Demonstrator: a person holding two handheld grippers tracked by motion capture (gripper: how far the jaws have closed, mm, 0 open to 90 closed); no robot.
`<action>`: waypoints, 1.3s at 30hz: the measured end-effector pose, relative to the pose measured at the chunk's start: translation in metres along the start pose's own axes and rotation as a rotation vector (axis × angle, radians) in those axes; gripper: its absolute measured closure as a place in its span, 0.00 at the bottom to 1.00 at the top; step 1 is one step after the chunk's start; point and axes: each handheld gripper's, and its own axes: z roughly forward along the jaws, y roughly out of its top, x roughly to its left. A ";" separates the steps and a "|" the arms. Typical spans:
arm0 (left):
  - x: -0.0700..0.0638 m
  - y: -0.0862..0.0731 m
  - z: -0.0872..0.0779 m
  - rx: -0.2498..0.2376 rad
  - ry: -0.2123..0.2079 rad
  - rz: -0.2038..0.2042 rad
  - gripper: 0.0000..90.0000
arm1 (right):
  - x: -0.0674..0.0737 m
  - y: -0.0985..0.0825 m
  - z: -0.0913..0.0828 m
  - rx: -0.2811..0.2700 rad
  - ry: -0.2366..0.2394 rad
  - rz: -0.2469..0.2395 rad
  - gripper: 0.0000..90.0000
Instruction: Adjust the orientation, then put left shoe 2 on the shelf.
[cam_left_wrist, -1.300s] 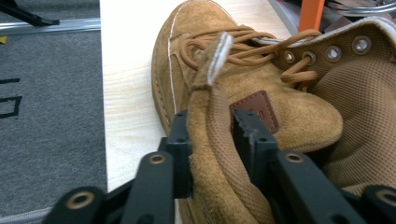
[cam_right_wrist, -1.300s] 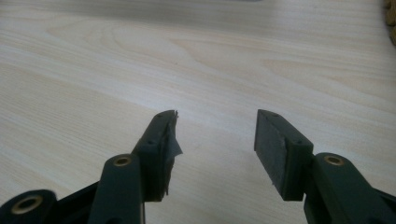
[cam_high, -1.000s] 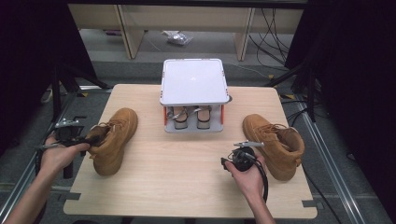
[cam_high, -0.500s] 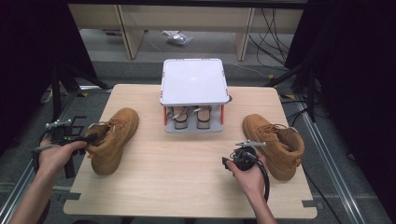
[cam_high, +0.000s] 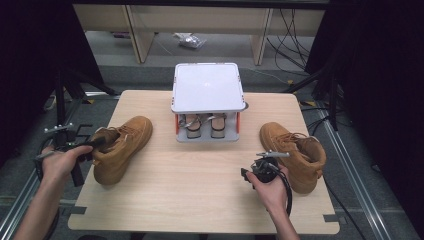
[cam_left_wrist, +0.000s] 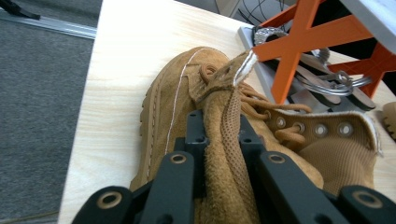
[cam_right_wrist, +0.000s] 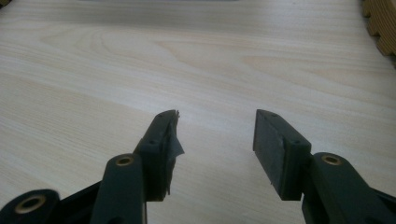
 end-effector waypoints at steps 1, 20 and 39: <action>-0.001 0.000 0.001 -0.004 -0.009 -0.005 0.89 | -0.003 0.000 -0.001 0.003 0.010 -0.020 0.56; -0.001 0.007 -0.003 -0.080 -0.044 -0.087 0.89 | 0.000 0.001 -0.005 -0.017 -0.009 0.001 0.57; -0.011 0.018 0.002 -0.133 -0.046 -0.094 0.89 | 0.003 -0.001 -0.005 -0.041 0.010 -0.014 0.57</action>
